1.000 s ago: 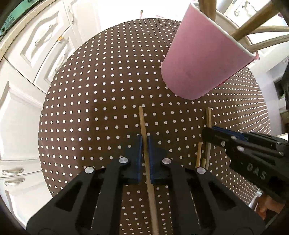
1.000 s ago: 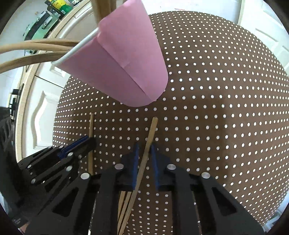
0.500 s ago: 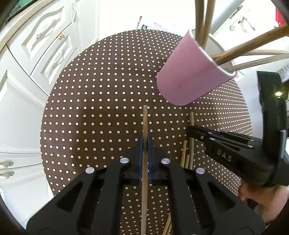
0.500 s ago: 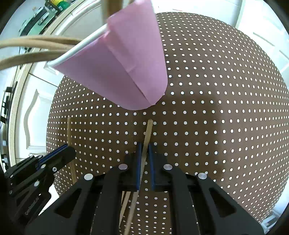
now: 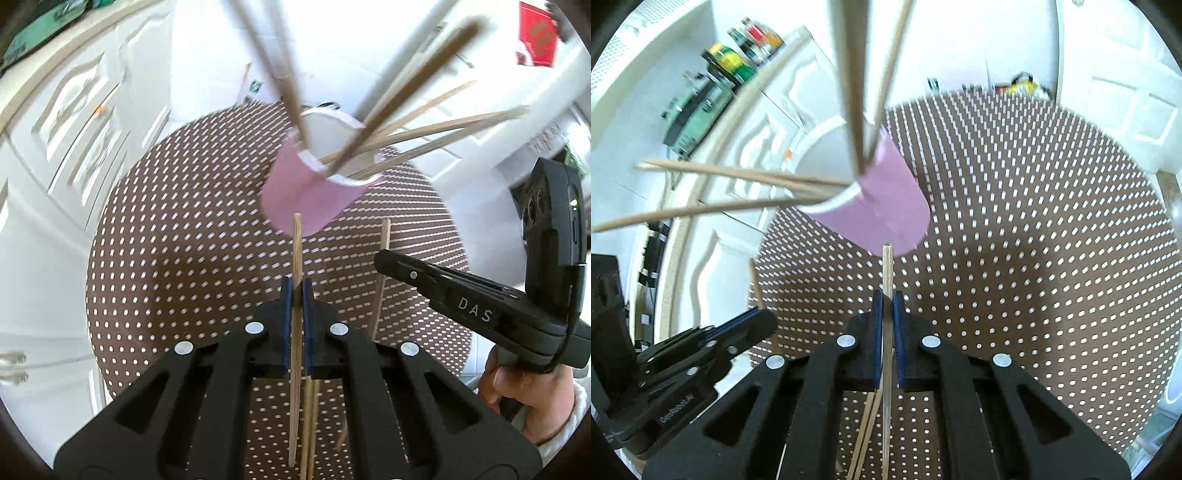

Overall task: Organize utensils
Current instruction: 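Lift both chopsticks into the pink cup and open both grippers, then move both grippers back to the pile and close each on a chopstick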

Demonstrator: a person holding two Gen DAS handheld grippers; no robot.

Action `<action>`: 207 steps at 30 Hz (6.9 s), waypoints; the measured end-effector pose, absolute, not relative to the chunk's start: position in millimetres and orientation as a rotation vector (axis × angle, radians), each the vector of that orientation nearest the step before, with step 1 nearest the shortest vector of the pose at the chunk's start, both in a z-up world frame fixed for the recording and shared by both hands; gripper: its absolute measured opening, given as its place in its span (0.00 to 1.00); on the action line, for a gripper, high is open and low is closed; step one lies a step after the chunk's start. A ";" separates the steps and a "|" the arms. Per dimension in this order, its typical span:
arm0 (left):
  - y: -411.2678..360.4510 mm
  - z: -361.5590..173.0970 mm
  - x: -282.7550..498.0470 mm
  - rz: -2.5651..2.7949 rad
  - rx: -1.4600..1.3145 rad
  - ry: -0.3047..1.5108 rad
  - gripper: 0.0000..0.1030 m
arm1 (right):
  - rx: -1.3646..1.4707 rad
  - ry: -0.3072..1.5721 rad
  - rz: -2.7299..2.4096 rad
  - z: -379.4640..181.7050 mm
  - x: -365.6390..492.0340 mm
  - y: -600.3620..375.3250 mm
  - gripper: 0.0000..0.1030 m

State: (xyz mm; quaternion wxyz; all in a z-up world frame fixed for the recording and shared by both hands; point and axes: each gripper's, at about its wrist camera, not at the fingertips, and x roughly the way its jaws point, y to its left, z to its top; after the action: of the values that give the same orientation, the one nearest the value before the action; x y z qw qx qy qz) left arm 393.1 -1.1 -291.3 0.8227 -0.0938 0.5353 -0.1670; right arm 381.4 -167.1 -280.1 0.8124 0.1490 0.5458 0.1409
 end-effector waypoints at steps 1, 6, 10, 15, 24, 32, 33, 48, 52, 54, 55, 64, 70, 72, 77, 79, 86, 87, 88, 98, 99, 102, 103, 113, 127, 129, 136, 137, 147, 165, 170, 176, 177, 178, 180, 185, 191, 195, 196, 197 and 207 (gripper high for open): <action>-3.7 -284.4 390.8 -0.370 -0.197 1.123 0.05 | 0.319 1.150 0.306 -273.3 378.4 -170.4 0.04; -15.2 -252.5 378.8 -0.426 -0.176 1.053 0.05 | 0.336 1.051 0.318 -236.8 366.4 -188.1 0.04; -21.8 -227.6 376.2 -0.453 -0.161 1.001 0.05 | 0.330 0.985 0.324 -215.8 362.1 -194.6 0.04; -25.1 -199.6 376.0 -0.468 -0.145 0.937 0.05 | 0.310 0.914 0.336 -189.1 360.5 -202.6 0.04; -25.1 -164.5 377.3 -0.464 -0.148 0.839 0.05 | 0.268 0.811 0.351 -155.6 352.4 -201.8 0.04; -20.9 -134.8 386.0 -0.434 -0.162 0.763 0.05 | 0.242 0.718 0.374 -123.8 358.8 -205.8 0.04; -19.6 -132.5 386.5 -0.428 -0.165 0.755 0.05 | 0.238 0.708 0.378 -120.2 360.3 -205.8 0.04; -3.3 -109.3 409.6 -0.321 -0.183 0.677 0.05 | 0.191 0.588 0.401 -88.1 382.4 -203.3 0.04; -4.6 -105.5 413.9 -0.315 -0.183 0.664 0.05 | 0.170 0.571 0.405 -85.7 390.0 -198.1 0.04; -5.0 -102.7 417.1 -0.314 -0.185 0.655 0.05 | 0.163 0.567 0.406 -85.3 392.8 -196.2 0.04; -4.3 -102.1 417.6 -0.312 -0.186 0.652 0.05 | 0.161 0.565 0.407 -85.2 394.7 -195.4 0.04; 1.4 -106.3 438.0 -0.284 -0.193 0.659 0.05 | 0.132 0.559 0.400 -89.7 412.1 -188.6 0.04; 2.2 -113.7 451.6 -0.275 -0.195 0.676 0.05 | 0.119 0.590 0.406 -98.9 421.3 -182.0 0.04; 2.1 -116.8 455.8 -0.272 -0.193 0.684 0.05 | 0.118 0.602 0.409 -102.6 423.2 -180.8 0.04; 2.5 -131.8 466.0 -0.261 -0.187 0.725 0.05 | 0.107 0.646 0.418 -115.1 427.1 -175.1 0.04; 1.9 -138.1 467.8 -0.262 -0.189 0.741 0.05 | 0.101 0.661 0.418 -120.0 428.5 -173.0 0.04; -2.8 -161.2 474.2 -0.276 -0.178 0.812 0.06 | 0.083 0.720 0.418 -139.3 430.8 -167.4 0.04; -3.4 -163.0 474.7 -0.278 -0.178 0.817 0.06 | 0.080 0.730 0.419 -142.2 431.1 -166.5 0.04; -4.2 -164.9 474.9 -0.282 -0.178 0.824 0.06 | 0.078 0.738 0.418 -145.1 431.7 -165.7 0.04; -12.1 -187.0 477.7 -0.285 -0.149 0.908 0.06 | 0.057 0.808 0.415 -167.6 437.4 -159.1 0.04; -13.5 -188.7 477.5 -0.279 -0.145 0.916 0.06 | 0.055 0.818 0.413 -170.3 438.0 -158.8 0.04; -15.6 -193.1 478.1 -0.270 -0.136 0.937 0.06 | 0.051 0.826 0.409 -172.6 439.4 -158.1 0.04; -16.3 -194.1 478.4 -0.266 -0.129 0.941 0.06 | 0.052 0.828 0.409 -172.6 440.0 -158.1 0.04; -15.9 -187.8 471.7 -0.233 -0.120 0.920 0.59 | 0.082 0.851 0.401 -175.6 436.4 -159.0 0.08; 1.6 -171.6 451.4 -0.235 -0.175 0.877 0.59 | 0.161 0.810 0.361 -158.3 422.2 -178.9 0.24; 5.2 -169.5 445.9 -0.229 -0.183 0.868 0.59 | 0.170 0.805 0.356 -155.9 419.3 -182.7 0.24; 21.8 -164.6 421.4 -0.181 -0.200 0.833 0.60 | 0.208 0.787 0.339 -148.8 403.0 -194.9 0.24; 24.1 -165.2 417.2 -0.167 -0.195 0.828 0.60 | 0.212 0.786 0.338 -148.7 399.9 -195.9 0.24; 51.0 -183.7 388.9 -0.106 -0.262 0.825 0.61 | 0.238 0.790 0.334 -150.8 371.8 -201.4 0.25; 49.9 -282.6 367.9 -0.035 -0.285 1.046 0.62 | 0.229 1.004 0.293 -233.1 350.4 -195.0 0.25; 24.6 -320.4 372.2 -0.116 -0.274 1.148 0.61 | 0.244 1.095 0.292 -270.4 347.9 -190.7 0.25; -18.0 -359.2 376.7 -0.230 -0.194 1.266 0.61 | 0.275 1.181 0.288 -299.8 344.4 -189.9 0.25; -22.4 -363.9 377.0 -0.240 -0.182 1.278 0.61 | 0.284 1.194 0.286 -303.9 344.0 -190.8 0.25; -26.9 -368.4 378.0 -0.244 -0.168 1.289 0.61 | 0.289 1.203 0.285 -306.7 343.5 -190.7 0.25; -33.7 -377.1 381.4 -0.247 -0.138 1.315 0.60 | 0.310 1.225 0.285 -313.1 343.5 -192.7 0.25; -47.6 -385.4 390.2 -0.231 -0.043 1.332 0.40 | 0.360 1.259 0.283 -320.2 345.3 -197.0 0.25; -63.1 -385.4 390.9 -0.242 0.046 1.331 0.25 | 0.372 1.299 0.278 -329.5 346.4 -192.3 0.25; -70.7 -383.3 389.6 -0.286 0.036 1.333 0.06 | 0.367 1.335 0.290 -334.9 349.5 -182.0 0.25; -70.7 -383.4 389.9 -0.288 0.023 1.335 0.05 | 0.366 1.342 0.293 -336.7 350.5 -179.8 0.25; -70.8 -383.9 389.2 -0.290 0.012 1.336 0.04 | 0.372 1.355 0.299 -339.2 351.2 -177.3 0.25; -10.2 -374.5 376.5 -0.253 -0.114 1.332 0.03 | 0.333 1.444 0.321 -359.8 361.8 -145.4 0.25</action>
State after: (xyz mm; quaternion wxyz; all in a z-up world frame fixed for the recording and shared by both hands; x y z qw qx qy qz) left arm 376.5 -10.2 -374.5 0.7774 -0.0526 0.6158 -0.1168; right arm 361.8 -145.4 -359.8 0.7261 0.1512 0.6548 0.1454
